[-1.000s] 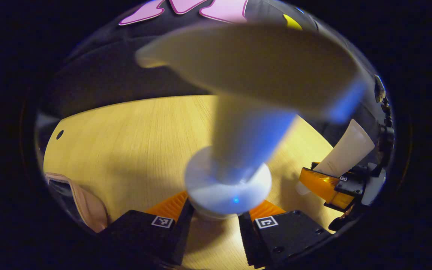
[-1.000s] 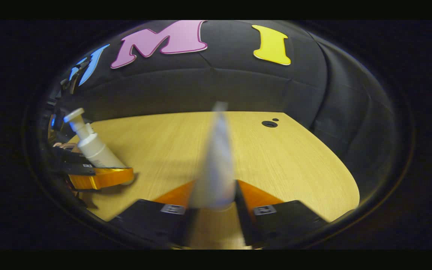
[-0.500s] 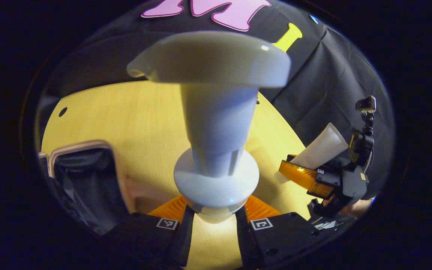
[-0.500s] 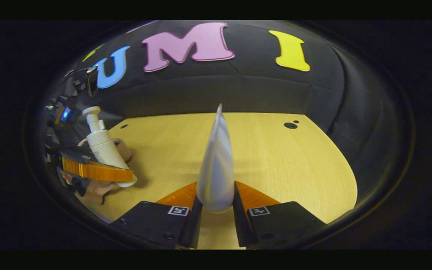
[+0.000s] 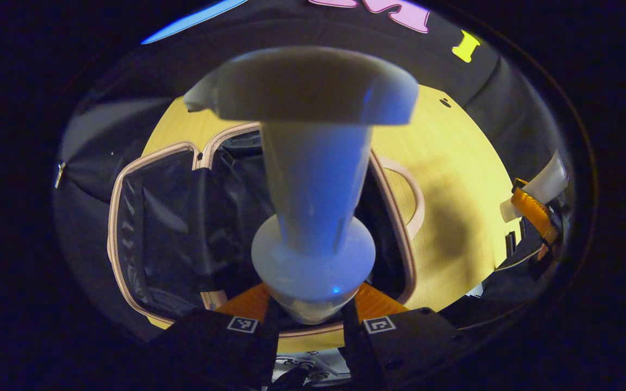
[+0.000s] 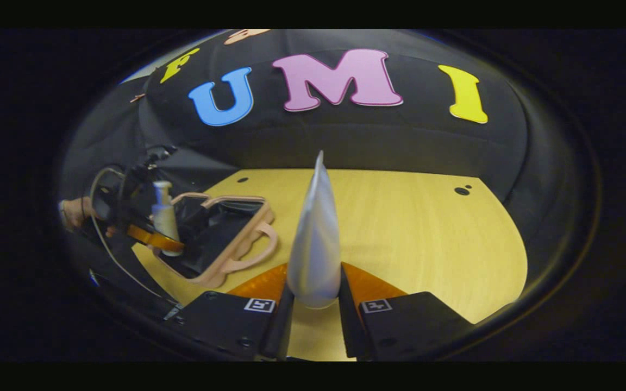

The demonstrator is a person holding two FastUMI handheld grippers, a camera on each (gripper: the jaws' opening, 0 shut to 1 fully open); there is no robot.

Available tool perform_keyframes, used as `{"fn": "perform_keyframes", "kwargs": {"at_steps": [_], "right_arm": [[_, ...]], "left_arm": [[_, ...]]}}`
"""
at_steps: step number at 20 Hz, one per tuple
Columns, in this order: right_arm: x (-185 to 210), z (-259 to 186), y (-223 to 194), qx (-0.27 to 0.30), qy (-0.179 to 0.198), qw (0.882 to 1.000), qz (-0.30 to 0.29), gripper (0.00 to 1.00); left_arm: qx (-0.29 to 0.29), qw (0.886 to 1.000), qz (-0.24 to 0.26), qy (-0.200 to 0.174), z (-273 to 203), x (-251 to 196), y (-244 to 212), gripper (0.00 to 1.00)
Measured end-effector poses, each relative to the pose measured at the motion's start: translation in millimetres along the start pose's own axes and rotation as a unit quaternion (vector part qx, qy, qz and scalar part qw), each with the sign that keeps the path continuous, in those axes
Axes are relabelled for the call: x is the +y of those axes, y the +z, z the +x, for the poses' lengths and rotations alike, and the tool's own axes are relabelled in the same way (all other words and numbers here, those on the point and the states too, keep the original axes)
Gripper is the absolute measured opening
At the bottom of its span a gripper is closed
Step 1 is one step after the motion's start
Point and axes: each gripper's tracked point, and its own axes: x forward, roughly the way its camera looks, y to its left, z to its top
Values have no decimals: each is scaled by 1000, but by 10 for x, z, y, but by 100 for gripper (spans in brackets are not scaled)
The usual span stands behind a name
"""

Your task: First open the suitcase, pack the skin care products into it, and then close the suitcase.

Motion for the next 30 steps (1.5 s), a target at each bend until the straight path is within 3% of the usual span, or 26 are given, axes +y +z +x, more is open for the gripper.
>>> {"fn": "perform_keyframes", "kwargs": {"at_steps": [5,9,11,13,16,18,21,23,26,30], "right_arm": [[400,-53,125,-3,23,999,-29,42],[618,-12,-35,41,40,998,-34,42],[755,30,-107,63,54,996,-35,42],[905,96,-192,87,71,993,-37,42],[1268,256,-304,125,108,985,-38,42],[1559,433,-366,152,129,979,-36,42],[1854,779,-531,199,144,969,-13,42],[2012,1008,-637,235,143,961,13,42],[2198,1272,-778,286,137,947,47,42],[2153,1563,-1047,330,82,938,68,42]], "left_arm": [[92,995,-24,6,462,90,-192,56],[110,993,-47,16,552,259,-320,55],[92,993,-74,15,569,296,-324,56],[62,994,-90,-9,505,258,-322,58],[-24,994,-101,-42,169,276,-171,64],[-106,985,-124,-55,-175,381,55,75],[-188,966,-159,-82,-681,619,171,76],[-220,960,-165,-60,-875,912,115,78],[-231,959,-166,2,-1045,1432,-189,78],[-222,951,-215,35,-1099,1939,-571,79]]}}
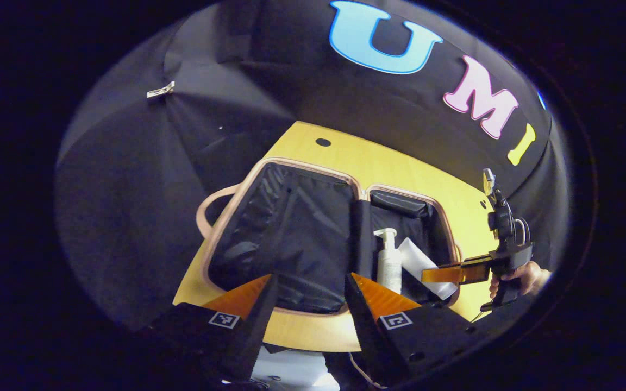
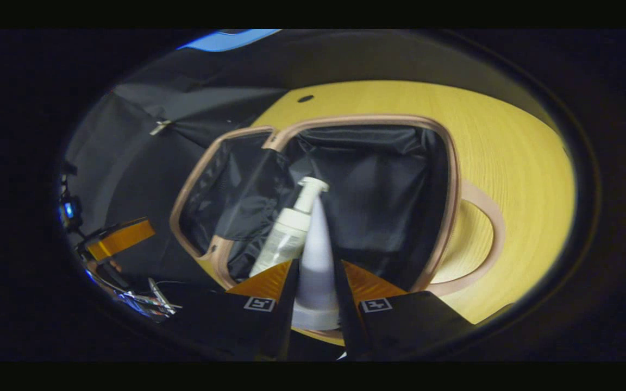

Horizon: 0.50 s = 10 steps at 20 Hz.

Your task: First open the suitcase, pack the skin care products into it, and then close the suitcase.

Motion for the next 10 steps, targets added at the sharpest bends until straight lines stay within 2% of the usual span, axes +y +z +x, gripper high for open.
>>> {"fn": "perform_keyframes", "kwargs": {"at_steps": [4,6,7,9,10], "right_arm": [[-71,104,48,-11,-30,999,30,42],[-49,57,55,-13,-27,999,35,42],[-31,26,68,-20,-24,999,31,47],[24,-149,145,-51,-6,999,15,69],[79,-272,196,-69,8,998,9,73]], "left_arm": [[1,999,-26,24,2,417,-35,78],[10,999,-35,34,135,594,-1,78],[12,998,-38,42,213,683,53,78],[6,998,-42,53,331,866,248,78],[-1,997,-46,56,388,968,384,78]]}}
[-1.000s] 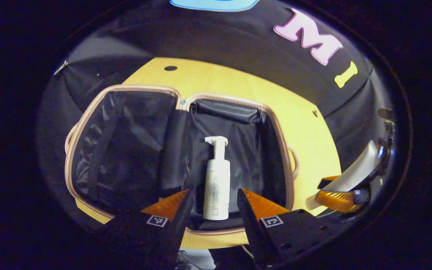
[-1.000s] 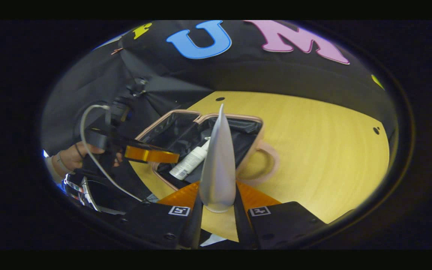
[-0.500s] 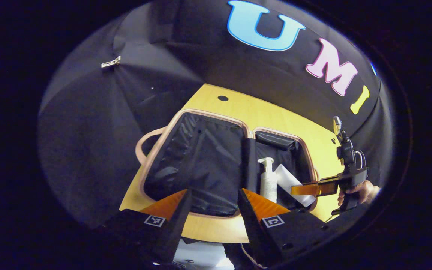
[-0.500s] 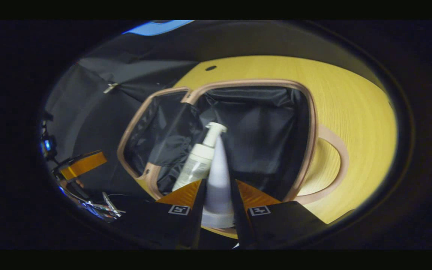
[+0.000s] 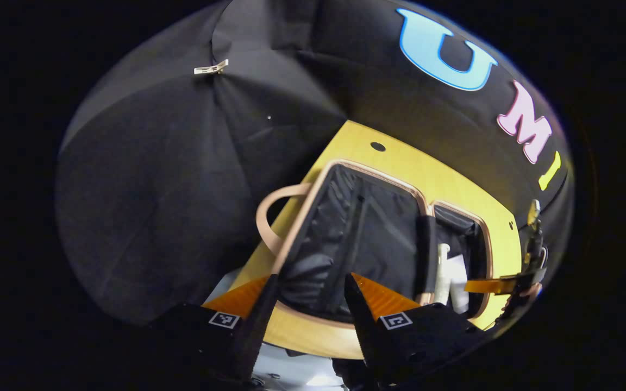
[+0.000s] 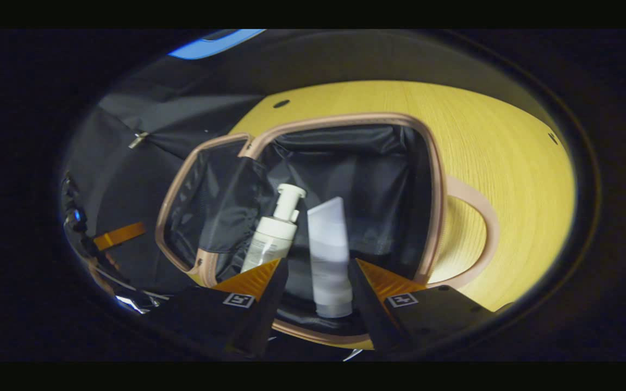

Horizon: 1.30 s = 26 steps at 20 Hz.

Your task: First open the suitcase, pack the skin care products into it, and then close the suitcase.

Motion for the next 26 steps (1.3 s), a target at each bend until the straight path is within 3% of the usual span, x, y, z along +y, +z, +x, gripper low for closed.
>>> {"fn": "perform_keyframes", "kwargs": {"at_steps": [1,2,3,5,6,9,10,11,13,16,17,18,19,21,24,26], "right_arm": [[28,-112,41,-17,13,1000,-8,81],[48,-256,79,-33,24,999,-22,82],[26,-400,99,-47,26,998,-39,70],[-16,-642,132,-66,26,996,-62,93],[-44,-761,150,-74,25,995,-63,82],[-149,-1012,177,-93,17,995,-43,82],[-206,-1057,173,-96,10,995,-35,87],[-251,-1083,160,-95,4,995,-27,82],[-340,-1122,116,-89,-8,996,-18,82],[-419,-1118,117,-87,-21,996,-20,82],[-402,-1110,116,-87,-20,996,-19,82],[-387,-1098,121,-86,-18,996,-19,82],[-376,-1090,119,-85,-17,996,-18,82],[-326,-1100,154,-89,-9,996,-17,82],[-287,-1131,176,-94,-2,995,-19,82],[-279,-1138,162,-94,0,995,-21,82]], "left_arm": [[-7,1000,-5,6,85,101,161,79],[-8,1000,-10,14,167,206,297,83],[-11,1000,-14,25,270,323,407,78],[-6,999,-15,39,489,487,588,78],[9,999,-15,48,617,564,604,78],[56,996,-18,67,947,649,521,78],[67,995,-18,69,1058,660,488,79],[78,994,-10,77,1156,707,465,78],[99,987,28,121,1304,869,421,79],[141,983,43,105,1527,882,275,79],[140,985,34,96,1530,811,315,73],[137,986,28,86,1567,778,328,50],[146,985,23,89,1525,765,249,47],[144,985,30,89,1536,724,296,19],[123,990,25,61,1379,639,424,14],[103,993,23,45,1199,582,557,15]]}}
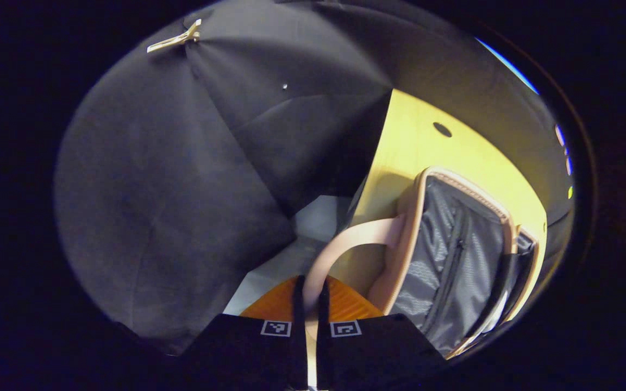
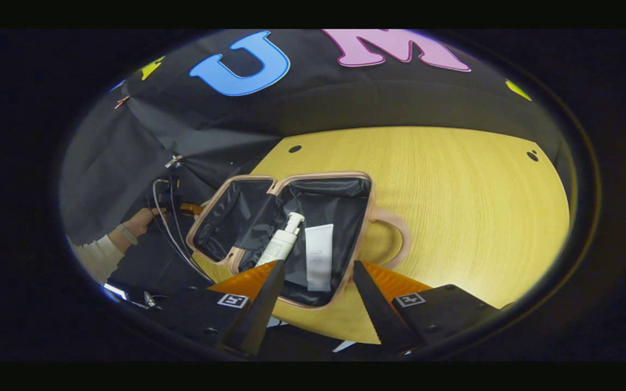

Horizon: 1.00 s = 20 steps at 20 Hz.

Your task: First open the suitcase, pack the skin care products into it, and then close the suitcase.

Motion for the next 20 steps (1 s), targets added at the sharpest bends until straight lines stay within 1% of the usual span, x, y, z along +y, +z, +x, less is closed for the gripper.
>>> {"fn": "perform_keyframes", "kwargs": {"at_steps": [1,3,6,7,8,9,10,13,14,18,19,20], "right_arm": [[19,-10,14,-2,2,1000,-2,82],[54,-30,34,-7,8,1000,-1,82],[101,-56,77,-17,16,1000,2,82],[107,-65,82,-21,18,1000,0,82],[106,-76,87,-23,19,1000,-2,82],[98,-93,86,-24,19,999,-5,76],[97,-113,98,-28,21,999,-6,82],[119,-208,112,-41,28,999,-7,82],[114,-242,122,-46,29,998,-8,82],[25,-411,79,-61,26,998,-19,82],[-13,-454,72,-65,23,997,-20,82],[-41,-506,77,-70,22,997,-21,82]], "left_arm": [[-13,1000,5,-4,-100,-8,79,12],[-40,999,16,-22,-389,-162,204,11],[-82,994,60,-39,-876,-392,333,8],[-101,991,75,-46,-1030,-504,403,12],[-113,988,87,-53,-1212,-605,451,8],[-128,985,98,-61,-1396,-706,488,7],[-141,982,106,-73,-1572,-836,521,7],[-179,969,125,-114,-2077,-1323,610,7],[-193,963,133,-129,-2234,-1524,633,7],[-227,939,184,-178,-2605,-2351,510,7],[-232,934,188,-196,-2683,-2579,435,7],[-231,927,193,-223,-2739,-2847,348,7]]}}
